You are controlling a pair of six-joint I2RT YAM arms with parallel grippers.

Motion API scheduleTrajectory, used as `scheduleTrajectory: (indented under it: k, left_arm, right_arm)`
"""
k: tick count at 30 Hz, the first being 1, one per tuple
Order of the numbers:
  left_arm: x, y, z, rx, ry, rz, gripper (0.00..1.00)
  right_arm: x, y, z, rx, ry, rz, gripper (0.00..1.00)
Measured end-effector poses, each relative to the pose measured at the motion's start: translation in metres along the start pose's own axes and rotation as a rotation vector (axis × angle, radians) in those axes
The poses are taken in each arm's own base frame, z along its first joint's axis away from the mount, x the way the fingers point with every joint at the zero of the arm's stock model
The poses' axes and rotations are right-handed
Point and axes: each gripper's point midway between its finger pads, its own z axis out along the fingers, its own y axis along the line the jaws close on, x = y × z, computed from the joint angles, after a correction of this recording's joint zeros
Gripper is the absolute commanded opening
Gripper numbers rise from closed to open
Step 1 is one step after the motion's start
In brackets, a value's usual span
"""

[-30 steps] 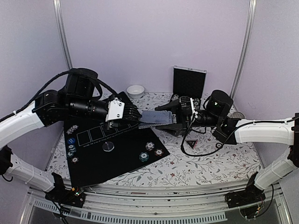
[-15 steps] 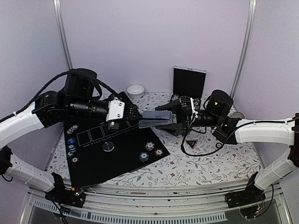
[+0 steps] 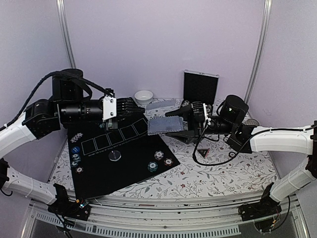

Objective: Distribute texas hold em gaming equipment
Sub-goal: Pick up the poker card from the face-down deck piles.

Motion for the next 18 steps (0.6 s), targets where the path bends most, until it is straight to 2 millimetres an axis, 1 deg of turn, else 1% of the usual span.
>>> scheduleTrajectory:
  k: [4,7,10,12,15,18]
  left_arm:
    - [-0.004,0.01,-0.007,-0.05,0.004,0.009,0.0]
    - [0.005,0.017,-0.007,-0.098,0.063,0.009,0.0]
    - [0.031,0.032,-0.008,-0.196,0.212,0.001,0.0]
    - [0.055,0.04,-0.007,-0.254,0.334,-0.022,0.0]
    - [0.089,0.041,-0.006,-0.296,0.481,-0.086,0.0]
    - [0.116,0.045,-0.017,-0.345,0.58,-0.165,0.0]
  right_arm:
    - [0.0,0.0,0.0,0.003,0.001,0.0,0.59]
    - [0.0,-0.001,0.0,0.006,0.001,-0.001,0.59]
    - [-0.002,-0.003,-0.002,0.012,0.001,-0.005,0.59]
    - [-0.006,-0.004,-0.004,0.019,-0.004,-0.014,0.59]
    - [-0.014,-0.005,-0.006,0.025,-0.016,-0.029,0.59]
    - [-0.02,-0.006,-0.008,0.029,-0.024,-0.041,0.59]
